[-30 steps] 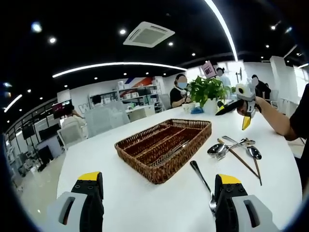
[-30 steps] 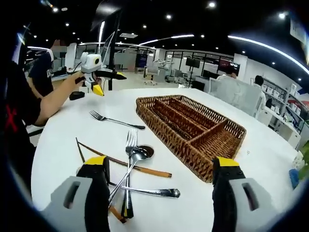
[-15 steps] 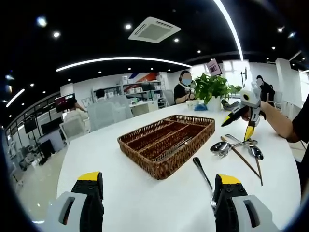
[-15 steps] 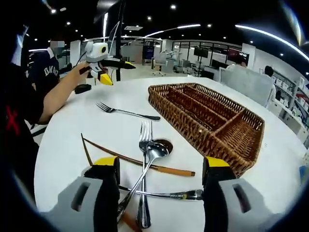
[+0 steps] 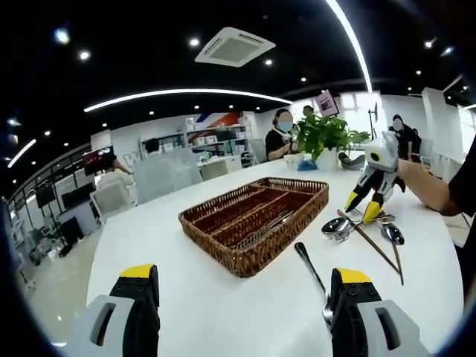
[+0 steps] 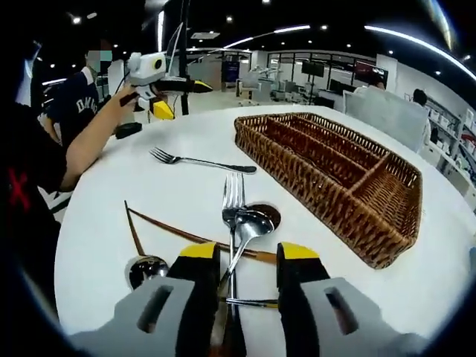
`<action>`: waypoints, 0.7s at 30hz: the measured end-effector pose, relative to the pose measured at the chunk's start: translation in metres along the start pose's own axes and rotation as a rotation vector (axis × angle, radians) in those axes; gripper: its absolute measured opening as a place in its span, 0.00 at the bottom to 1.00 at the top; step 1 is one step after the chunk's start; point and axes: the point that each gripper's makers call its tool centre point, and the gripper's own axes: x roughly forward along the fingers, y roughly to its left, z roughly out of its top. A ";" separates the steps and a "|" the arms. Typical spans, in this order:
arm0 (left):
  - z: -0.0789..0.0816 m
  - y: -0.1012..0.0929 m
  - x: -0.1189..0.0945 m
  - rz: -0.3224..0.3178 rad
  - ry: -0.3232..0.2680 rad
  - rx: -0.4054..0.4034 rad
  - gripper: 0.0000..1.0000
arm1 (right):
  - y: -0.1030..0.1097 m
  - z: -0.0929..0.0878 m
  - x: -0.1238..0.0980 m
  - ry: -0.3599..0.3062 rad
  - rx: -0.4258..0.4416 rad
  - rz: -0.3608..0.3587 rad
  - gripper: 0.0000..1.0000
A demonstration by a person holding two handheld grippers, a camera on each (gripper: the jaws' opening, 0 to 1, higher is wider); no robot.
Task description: Arrange the knives, forks, and spoons in their matching storage slots by inserting each utensil handle-first until every utensil is classified and aligned in the correct compartment
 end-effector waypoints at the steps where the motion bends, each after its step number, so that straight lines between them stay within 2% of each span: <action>1: 0.000 0.000 0.000 0.001 -0.001 -0.001 1.00 | 0.000 -0.001 0.000 0.003 -0.006 -0.004 0.27; 7: 0.001 -0.003 -0.001 0.001 -0.003 -0.002 1.00 | 0.003 -0.009 0.005 0.052 -0.046 -0.001 0.21; 15: 0.001 -0.006 -0.002 0.005 -0.003 -0.002 1.00 | 0.011 -0.009 0.004 0.067 -0.036 0.030 0.10; 21: 0.000 -0.008 -0.003 0.002 0.001 0.001 1.00 | 0.014 -0.015 0.008 0.084 -0.018 0.040 0.10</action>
